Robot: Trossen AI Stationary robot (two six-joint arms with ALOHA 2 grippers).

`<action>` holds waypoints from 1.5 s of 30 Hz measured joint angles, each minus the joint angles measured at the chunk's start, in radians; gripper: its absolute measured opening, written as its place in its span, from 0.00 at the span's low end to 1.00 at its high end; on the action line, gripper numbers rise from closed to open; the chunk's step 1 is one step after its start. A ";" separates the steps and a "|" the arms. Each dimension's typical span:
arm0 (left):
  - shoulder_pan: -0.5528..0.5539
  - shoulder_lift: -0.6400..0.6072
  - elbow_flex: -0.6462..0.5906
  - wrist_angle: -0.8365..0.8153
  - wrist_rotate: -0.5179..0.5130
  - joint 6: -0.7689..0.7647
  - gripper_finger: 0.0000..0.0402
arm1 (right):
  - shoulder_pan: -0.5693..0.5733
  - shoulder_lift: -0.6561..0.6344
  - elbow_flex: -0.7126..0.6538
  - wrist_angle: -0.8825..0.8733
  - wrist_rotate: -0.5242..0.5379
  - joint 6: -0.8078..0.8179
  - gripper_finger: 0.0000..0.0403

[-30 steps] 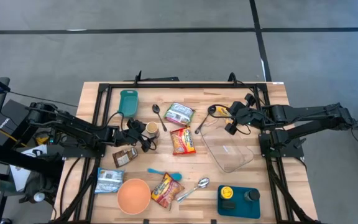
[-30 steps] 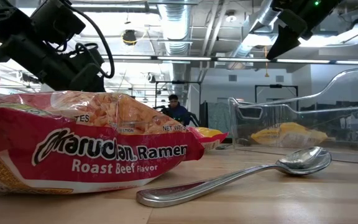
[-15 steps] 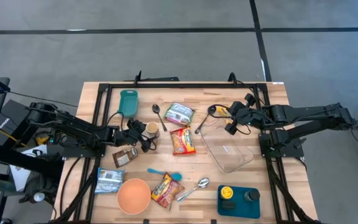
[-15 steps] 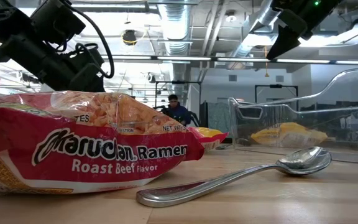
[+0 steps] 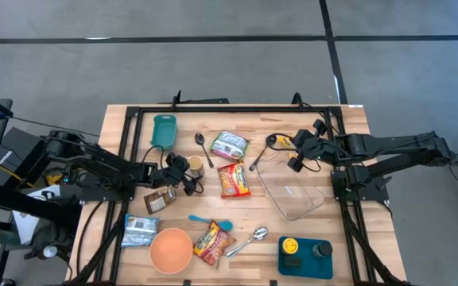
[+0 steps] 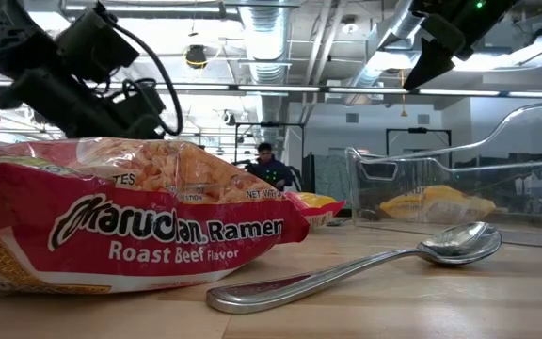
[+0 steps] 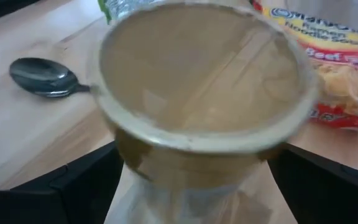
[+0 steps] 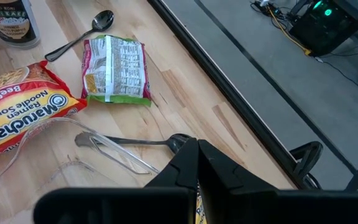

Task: Pick & Place Food Item
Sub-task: Put the golden spice bottle into the blue bin

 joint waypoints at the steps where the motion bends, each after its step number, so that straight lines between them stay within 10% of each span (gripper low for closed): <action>1: 0.005 0.024 0.000 0.018 -0.001 0.000 0.96 | 0.000 0.000 0.000 0.000 0.000 0.000 0.00; 45: 0.034 0.150 -0.001 0.162 -0.006 -0.006 0.72 | 0.000 0.000 0.000 0.000 0.000 0.000 0.00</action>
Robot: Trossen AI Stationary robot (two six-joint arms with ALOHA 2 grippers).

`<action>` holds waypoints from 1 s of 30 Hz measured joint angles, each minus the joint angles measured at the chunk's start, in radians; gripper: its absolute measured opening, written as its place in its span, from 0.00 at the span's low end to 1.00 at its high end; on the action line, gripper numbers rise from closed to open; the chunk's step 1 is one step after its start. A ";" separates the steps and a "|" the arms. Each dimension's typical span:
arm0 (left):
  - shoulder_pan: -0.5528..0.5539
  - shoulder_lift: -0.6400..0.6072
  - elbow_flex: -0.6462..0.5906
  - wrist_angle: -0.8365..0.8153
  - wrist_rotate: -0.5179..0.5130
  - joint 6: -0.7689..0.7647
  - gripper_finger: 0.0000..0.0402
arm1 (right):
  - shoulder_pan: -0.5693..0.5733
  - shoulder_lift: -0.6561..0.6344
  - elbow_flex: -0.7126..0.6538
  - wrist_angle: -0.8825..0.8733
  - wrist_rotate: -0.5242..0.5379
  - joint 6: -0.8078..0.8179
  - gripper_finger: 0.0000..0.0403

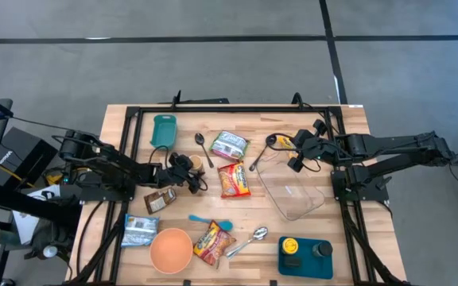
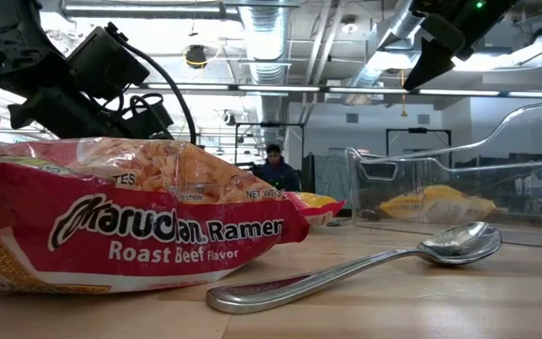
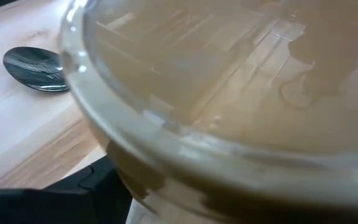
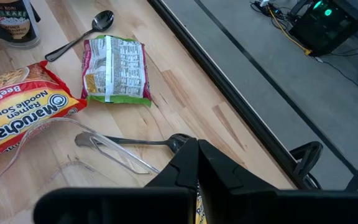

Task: Pick & Place Food Item
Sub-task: Put the golden spice bottle into the blue bin

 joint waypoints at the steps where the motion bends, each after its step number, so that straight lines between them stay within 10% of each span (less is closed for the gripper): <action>1: 0.000 0.000 0.000 0.000 0.000 -0.001 0.73 | 0.000 0.000 0.000 0.000 0.000 0.000 0.00; 30: 0.000 0.000 0.000 0.000 0.000 -0.002 0.71 | 0.000 0.000 0.000 0.000 0.000 0.000 0.00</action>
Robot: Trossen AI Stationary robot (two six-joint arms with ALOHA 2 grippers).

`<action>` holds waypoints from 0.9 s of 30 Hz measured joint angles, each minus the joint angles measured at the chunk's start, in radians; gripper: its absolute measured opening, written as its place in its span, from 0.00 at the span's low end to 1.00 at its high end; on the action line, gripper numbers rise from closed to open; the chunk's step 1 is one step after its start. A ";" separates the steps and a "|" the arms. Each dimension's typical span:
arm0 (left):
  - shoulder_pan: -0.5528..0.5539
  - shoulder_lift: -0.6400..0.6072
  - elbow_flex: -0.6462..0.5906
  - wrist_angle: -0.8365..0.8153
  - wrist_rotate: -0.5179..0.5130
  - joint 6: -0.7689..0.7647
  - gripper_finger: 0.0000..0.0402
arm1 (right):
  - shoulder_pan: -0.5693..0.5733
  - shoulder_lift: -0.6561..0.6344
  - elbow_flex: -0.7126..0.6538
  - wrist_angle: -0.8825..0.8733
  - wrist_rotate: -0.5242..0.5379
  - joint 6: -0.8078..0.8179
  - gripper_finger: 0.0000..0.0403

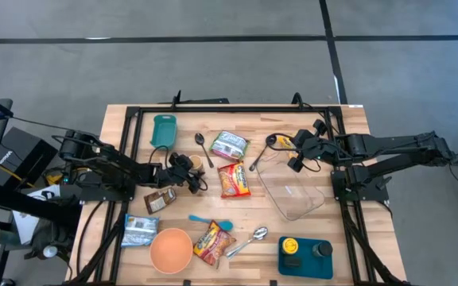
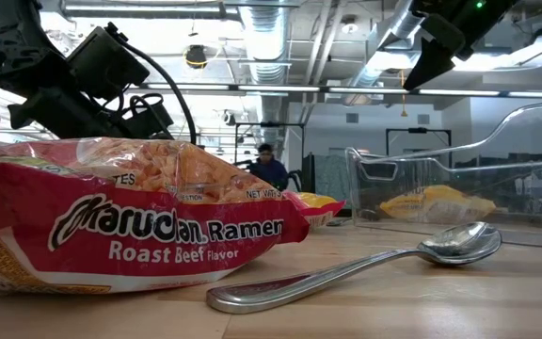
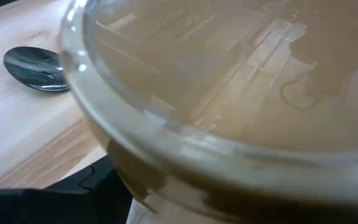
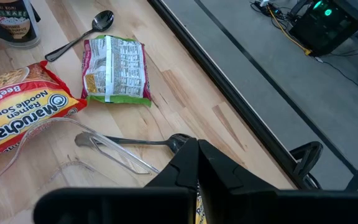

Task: Pick & Place Food Item
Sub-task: Put the golden spice bottle into the blue bin

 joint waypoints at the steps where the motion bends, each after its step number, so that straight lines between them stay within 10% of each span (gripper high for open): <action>1: 0.000 0.000 0.000 0.000 0.000 0.000 0.70 | 0.000 0.000 0.000 0.000 0.000 0.000 0.00; 27: 0.000 0.000 -0.001 0.351 0.199 0.101 0.71 | 0.000 0.000 0.000 0.000 0.000 0.000 0.00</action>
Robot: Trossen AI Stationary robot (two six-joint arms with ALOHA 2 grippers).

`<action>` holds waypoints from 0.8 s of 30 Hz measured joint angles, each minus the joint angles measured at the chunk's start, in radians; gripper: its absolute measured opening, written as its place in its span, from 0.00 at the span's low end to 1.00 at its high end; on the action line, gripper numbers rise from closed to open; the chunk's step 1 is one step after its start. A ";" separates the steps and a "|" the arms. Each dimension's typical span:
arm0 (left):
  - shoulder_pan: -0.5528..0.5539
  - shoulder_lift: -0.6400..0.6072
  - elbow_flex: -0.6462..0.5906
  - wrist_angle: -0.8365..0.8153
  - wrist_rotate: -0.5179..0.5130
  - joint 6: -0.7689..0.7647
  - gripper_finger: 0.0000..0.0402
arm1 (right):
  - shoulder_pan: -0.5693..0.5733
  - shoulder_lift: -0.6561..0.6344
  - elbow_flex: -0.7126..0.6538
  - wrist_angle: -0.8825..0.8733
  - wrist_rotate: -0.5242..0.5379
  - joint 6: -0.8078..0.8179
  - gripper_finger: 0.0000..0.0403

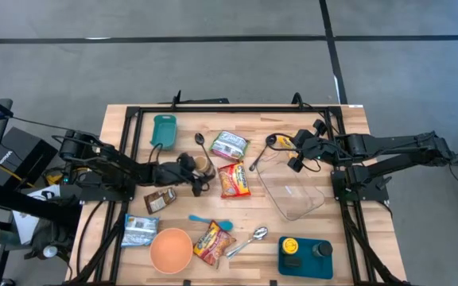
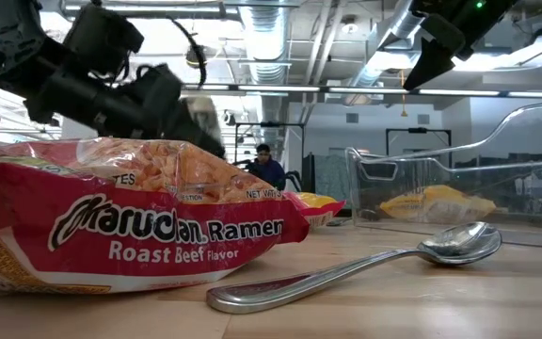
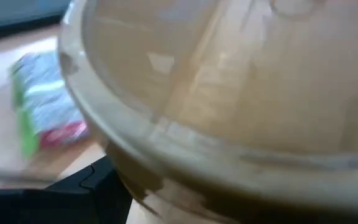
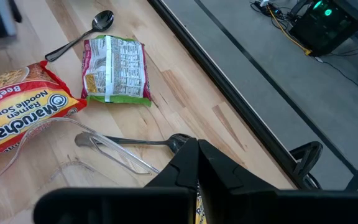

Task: Pick & Place Food Item
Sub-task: Put the golden spice bottle into the blue bin

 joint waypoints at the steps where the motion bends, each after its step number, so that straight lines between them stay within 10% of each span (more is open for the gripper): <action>1: 0.000 0.000 0.000 0.032 0.020 0.007 0.71 | 0.000 0.000 0.000 0.000 0.000 0.000 0.00; 24: 0.000 0.000 0.248 0.145 0.279 0.261 0.71 | 0.000 0.000 0.000 0.000 0.000 0.000 0.00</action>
